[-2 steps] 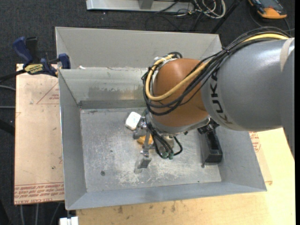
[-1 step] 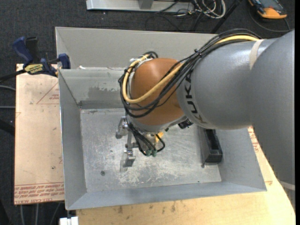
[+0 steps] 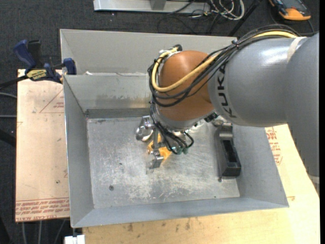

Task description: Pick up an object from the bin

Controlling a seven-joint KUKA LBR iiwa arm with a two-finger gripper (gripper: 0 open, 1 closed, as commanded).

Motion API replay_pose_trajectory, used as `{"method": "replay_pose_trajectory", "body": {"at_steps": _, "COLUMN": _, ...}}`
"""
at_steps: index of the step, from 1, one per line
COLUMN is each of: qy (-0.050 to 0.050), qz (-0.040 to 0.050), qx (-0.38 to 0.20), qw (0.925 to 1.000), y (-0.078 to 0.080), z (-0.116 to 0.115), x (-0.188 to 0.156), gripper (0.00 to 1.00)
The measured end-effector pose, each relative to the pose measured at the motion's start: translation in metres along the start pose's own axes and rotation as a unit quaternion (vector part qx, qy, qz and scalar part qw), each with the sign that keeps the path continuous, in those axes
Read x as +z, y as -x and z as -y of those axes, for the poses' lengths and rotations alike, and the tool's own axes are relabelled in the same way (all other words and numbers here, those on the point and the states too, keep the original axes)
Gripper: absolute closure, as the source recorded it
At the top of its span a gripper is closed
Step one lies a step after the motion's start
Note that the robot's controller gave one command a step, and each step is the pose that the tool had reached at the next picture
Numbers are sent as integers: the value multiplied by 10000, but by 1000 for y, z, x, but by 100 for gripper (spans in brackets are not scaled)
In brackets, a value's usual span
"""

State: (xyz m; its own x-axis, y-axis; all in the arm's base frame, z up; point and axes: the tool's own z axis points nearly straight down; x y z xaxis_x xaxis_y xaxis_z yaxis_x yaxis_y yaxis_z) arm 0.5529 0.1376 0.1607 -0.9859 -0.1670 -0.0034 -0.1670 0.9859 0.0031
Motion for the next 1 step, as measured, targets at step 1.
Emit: {"method": "replay_pose_trajectory", "body": {"at_steps": 1, "qy": -32, "qz": -1, "qx": 89, "qw": 10000, "y": 12, "z": 39, "x": 4, "gripper": 0}}
